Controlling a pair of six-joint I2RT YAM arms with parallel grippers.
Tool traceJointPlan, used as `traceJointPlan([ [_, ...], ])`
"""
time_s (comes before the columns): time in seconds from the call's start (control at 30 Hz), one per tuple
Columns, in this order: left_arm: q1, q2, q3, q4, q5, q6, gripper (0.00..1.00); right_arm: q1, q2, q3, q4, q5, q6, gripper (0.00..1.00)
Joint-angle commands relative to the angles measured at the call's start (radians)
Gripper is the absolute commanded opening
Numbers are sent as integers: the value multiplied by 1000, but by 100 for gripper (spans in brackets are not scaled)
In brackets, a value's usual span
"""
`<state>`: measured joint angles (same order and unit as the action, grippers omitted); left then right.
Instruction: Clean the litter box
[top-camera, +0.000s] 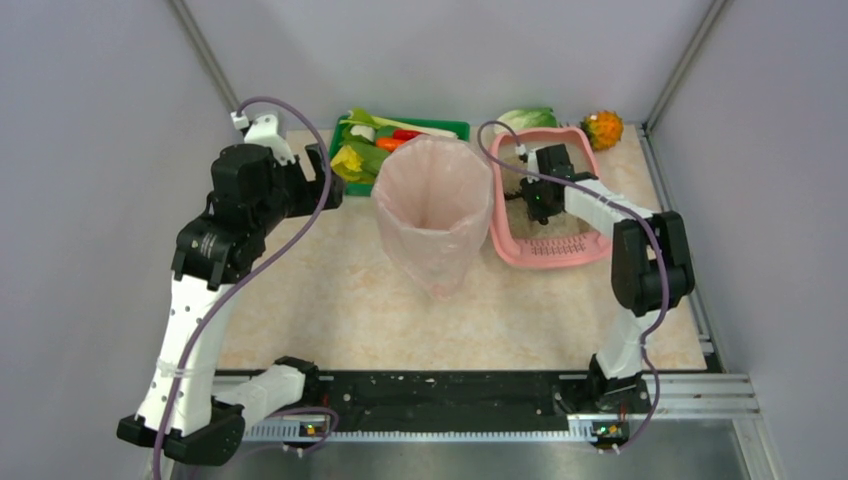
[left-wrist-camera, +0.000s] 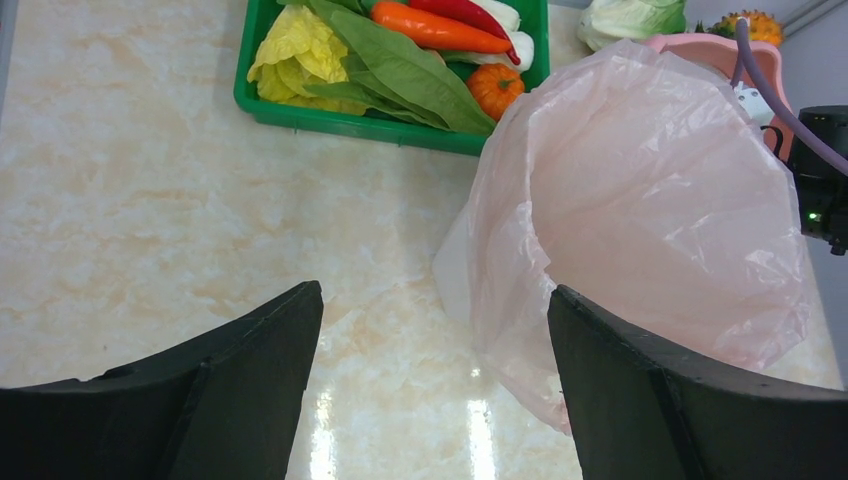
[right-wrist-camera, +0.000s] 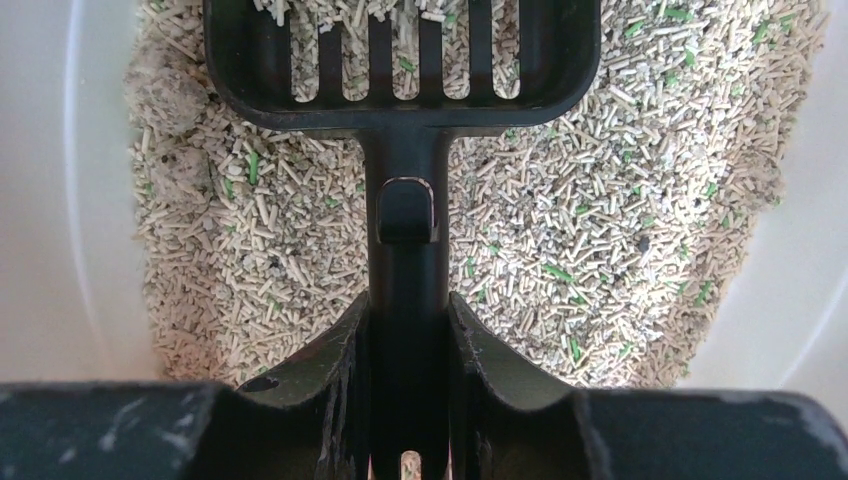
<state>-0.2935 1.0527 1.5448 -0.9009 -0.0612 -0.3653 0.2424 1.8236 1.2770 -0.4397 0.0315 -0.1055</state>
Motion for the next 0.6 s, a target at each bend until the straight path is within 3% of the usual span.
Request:
traceJointPlan([
  [0.0, -2, 0, 47, 5, -7, -14, 88, 9, 20, 2, 238, 10, 134, 0],
  [0.33, -3, -11, 53, -12, -9, -36, 88, 15, -42, -123, 427, 120, 308, 0],
  [0.57, -2, -16, 52, -20, -9, -43, 87, 45, -76, -20, 195, 131, 98, 0],
])
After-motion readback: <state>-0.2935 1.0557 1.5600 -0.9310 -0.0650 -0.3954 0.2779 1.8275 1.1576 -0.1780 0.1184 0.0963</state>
